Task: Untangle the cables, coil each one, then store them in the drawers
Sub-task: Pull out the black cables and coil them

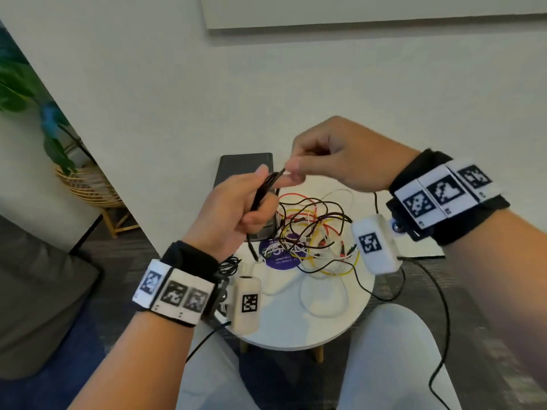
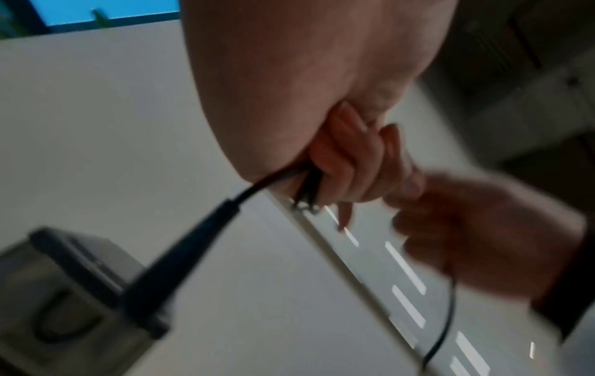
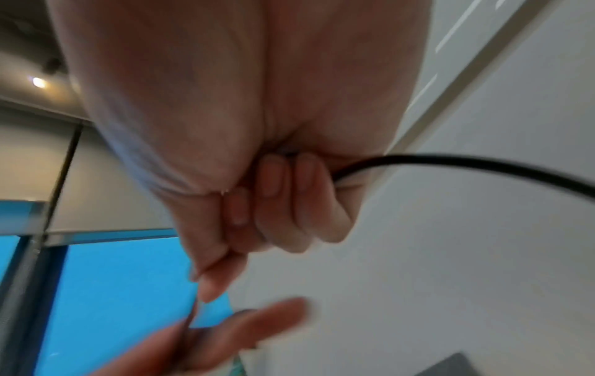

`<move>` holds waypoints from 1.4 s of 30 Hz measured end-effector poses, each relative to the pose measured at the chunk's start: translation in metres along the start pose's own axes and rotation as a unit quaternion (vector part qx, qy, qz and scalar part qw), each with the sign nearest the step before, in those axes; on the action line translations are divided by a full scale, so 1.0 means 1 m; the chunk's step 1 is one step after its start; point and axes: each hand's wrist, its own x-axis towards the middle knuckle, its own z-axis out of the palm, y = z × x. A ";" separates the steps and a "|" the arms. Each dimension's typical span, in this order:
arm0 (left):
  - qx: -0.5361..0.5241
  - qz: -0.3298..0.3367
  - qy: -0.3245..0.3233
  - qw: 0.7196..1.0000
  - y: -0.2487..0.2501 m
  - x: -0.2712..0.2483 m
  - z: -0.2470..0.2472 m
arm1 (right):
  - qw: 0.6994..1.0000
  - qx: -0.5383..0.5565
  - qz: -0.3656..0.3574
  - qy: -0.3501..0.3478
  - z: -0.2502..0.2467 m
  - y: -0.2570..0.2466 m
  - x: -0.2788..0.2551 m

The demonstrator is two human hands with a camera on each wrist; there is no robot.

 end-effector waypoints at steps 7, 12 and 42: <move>-0.120 0.073 0.001 0.990 0.022 -0.002 -0.002 | 0.991 0.076 0.106 0.020 0.053 0.039 -0.015; -0.016 0.067 0.146 0.987 0.007 0.016 0.007 | 0.988 -0.023 0.060 -0.138 0.069 0.005 -0.020; 0.074 0.011 0.027 0.997 0.003 0.007 0.003 | 0.990 -0.015 0.057 0.127 -0.003 0.002 -0.010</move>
